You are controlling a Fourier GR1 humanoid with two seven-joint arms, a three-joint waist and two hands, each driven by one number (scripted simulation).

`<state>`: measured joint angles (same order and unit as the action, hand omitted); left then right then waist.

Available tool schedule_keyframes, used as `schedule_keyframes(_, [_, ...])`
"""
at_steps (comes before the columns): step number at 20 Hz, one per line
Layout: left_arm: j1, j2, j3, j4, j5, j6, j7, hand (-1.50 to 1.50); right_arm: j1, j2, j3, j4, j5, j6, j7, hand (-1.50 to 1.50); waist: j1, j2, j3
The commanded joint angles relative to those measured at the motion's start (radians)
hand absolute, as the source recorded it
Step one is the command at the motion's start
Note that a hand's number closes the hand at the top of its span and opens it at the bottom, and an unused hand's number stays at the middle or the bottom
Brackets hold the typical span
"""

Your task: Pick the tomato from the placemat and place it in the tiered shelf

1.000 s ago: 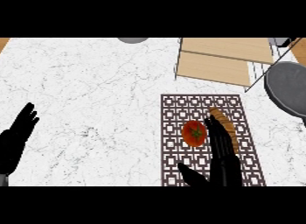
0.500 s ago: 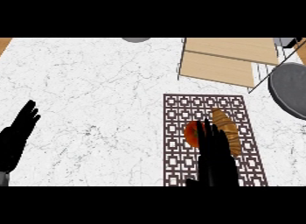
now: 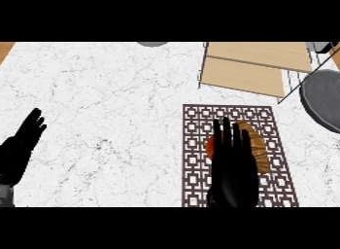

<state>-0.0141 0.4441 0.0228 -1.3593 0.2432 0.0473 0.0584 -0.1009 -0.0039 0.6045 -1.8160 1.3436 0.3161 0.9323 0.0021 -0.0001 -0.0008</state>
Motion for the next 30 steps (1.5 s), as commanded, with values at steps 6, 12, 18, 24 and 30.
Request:
schedule_keyframes(6, [0.022, -0.026, 0.052, -0.048, -0.026, -0.032, 0.034, 0.00, 0.021, -0.053, -0.099, 0.098, -0.017, -0.049, -0.065, -1.50, -0.001, 0.000, 0.001])
schedule_keyframes(12, [0.021, -0.066, 0.073, -0.080, -0.059, -0.044, 0.066, 0.00, -0.072, -0.040, -0.189, 0.210, -0.024, -0.089, -0.165, -1.50, 0.000, 0.000, 0.001])
schedule_keyframes(18, [0.052, -0.094, 0.088, -0.129, -0.104, -0.057, 0.092, 0.00, -0.086, -0.027, -0.224, 0.194, -0.023, -0.058, -0.195, -1.50, 0.001, -0.001, 0.001])
schedule_keyframes(24, [0.000, -0.075, 0.138, -0.024, -0.118, -0.112, 0.017, 0.00, -0.035, -0.005, -0.238, 0.384, -0.011, -0.268, -0.260, -1.50, -0.001, 0.001, 0.001])
schedule_keyframes(30, [0.035, -0.106, 0.153, -0.057, -0.122, -0.135, 0.031, 0.00, -0.052, -0.016, -0.241, 0.369, -0.018, -0.218, -0.290, 1.50, -0.001, 0.000, 0.001])
